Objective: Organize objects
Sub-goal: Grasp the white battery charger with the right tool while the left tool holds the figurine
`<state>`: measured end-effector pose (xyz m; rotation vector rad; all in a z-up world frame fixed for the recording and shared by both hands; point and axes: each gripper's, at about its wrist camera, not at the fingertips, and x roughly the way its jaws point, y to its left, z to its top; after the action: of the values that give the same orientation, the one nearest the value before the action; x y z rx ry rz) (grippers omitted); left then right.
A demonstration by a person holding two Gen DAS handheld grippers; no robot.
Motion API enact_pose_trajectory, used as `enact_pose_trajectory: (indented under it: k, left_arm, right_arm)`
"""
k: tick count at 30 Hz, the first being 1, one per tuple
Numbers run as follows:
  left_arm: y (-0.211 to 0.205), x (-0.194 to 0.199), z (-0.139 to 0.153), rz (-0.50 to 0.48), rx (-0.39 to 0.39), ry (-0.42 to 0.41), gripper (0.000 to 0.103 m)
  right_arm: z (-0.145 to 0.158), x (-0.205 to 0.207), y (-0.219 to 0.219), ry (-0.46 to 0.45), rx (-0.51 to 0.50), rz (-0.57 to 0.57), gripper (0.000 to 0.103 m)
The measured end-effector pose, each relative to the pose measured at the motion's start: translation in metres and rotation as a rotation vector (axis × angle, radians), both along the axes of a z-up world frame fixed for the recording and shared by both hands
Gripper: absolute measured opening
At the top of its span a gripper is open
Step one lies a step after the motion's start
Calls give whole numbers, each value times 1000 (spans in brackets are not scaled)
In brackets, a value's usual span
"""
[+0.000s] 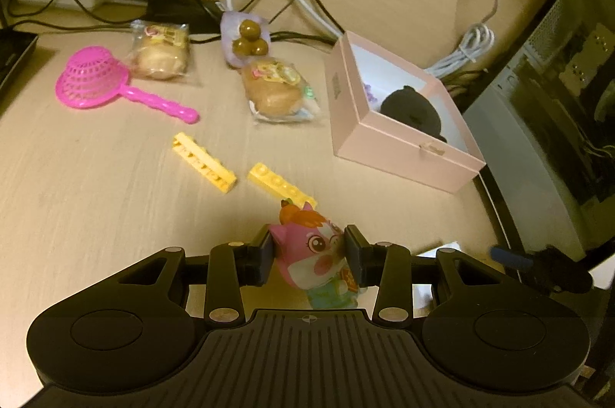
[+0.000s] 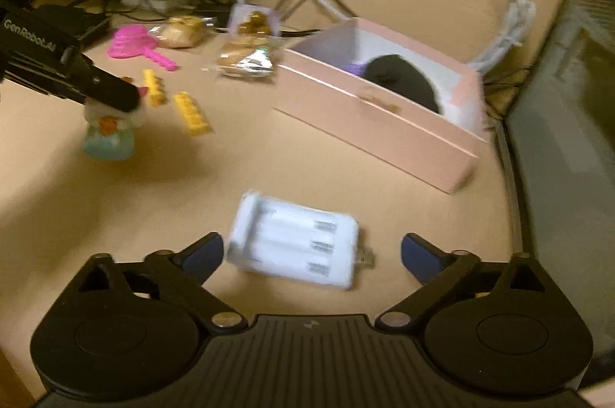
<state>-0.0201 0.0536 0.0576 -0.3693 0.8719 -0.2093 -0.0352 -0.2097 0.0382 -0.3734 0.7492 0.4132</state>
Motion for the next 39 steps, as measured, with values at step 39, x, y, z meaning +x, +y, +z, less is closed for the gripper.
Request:
enact_pose_trajectory:
  k: [39]
  left_arm:
    - [7,-12,-8,71,18,58,43]
  right_arm:
    - [-4,19,-14,252,226,-199,87]
